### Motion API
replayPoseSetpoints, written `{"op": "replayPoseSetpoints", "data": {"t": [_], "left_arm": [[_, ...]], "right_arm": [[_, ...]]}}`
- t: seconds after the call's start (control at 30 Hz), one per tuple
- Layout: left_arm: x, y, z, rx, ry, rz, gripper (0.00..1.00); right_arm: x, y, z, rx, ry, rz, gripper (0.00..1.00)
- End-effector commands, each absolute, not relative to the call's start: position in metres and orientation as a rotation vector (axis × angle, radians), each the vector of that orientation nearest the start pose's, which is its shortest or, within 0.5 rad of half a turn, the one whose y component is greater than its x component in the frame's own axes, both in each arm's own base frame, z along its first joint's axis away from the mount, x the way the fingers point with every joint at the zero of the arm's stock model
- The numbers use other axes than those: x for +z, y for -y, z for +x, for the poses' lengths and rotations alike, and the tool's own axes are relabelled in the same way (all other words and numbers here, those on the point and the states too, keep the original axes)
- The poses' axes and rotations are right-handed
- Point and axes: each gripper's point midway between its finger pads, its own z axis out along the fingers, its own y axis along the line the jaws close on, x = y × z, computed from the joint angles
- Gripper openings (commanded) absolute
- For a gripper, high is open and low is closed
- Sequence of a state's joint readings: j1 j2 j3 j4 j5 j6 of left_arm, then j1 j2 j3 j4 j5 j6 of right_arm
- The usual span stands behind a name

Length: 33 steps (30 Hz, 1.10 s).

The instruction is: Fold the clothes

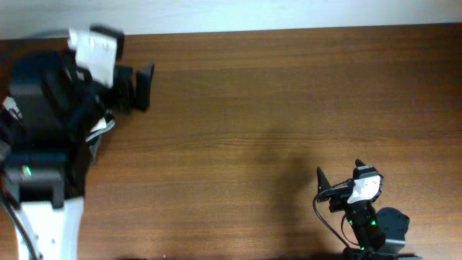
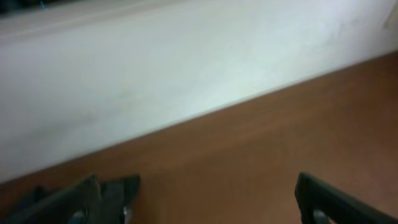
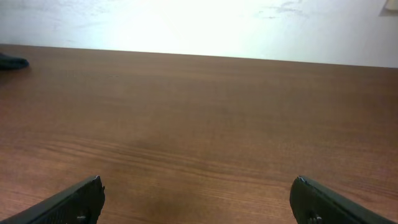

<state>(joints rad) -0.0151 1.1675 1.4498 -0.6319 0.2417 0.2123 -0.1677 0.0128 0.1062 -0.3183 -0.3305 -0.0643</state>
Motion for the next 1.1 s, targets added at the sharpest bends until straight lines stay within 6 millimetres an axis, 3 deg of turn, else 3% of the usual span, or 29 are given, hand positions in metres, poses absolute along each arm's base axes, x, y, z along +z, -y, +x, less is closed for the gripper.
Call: {"op": "replayPoseSetpoints", "data": {"t": [0.0, 0.23, 0.6, 0.93, 1.07], "left_arm": [[0.369, 0.036, 0.331, -0.03, -1.821, 0.326, 0.99], [0.311, 0.035, 0.286, -0.01, -1.68, 0.318, 0.99], [0.23, 0.03, 0.25, 0.029, -1.566, 0.291, 0.99], [0.164, 0.027, 0.245, 0.038, -1.591, 0.283, 0.99], [0.16, 0.028, 0.244, 0.034, -1.61, 0.285, 0.99]], "right_arm": [[0.145, -0.018, 0.231, 0.128, -1.776, -0.152, 0.99], [0.145, -0.018, 0.231, 0.128, -1.776, -0.152, 0.99], [0.145, -0.018, 0.231, 0.128, -1.776, -0.152, 0.99], [0.145, -0.018, 0.231, 0.128, -1.776, -0.151, 0.99], [0.145, -0.018, 0.231, 0.128, -1.776, -0.151, 0.99]]}}
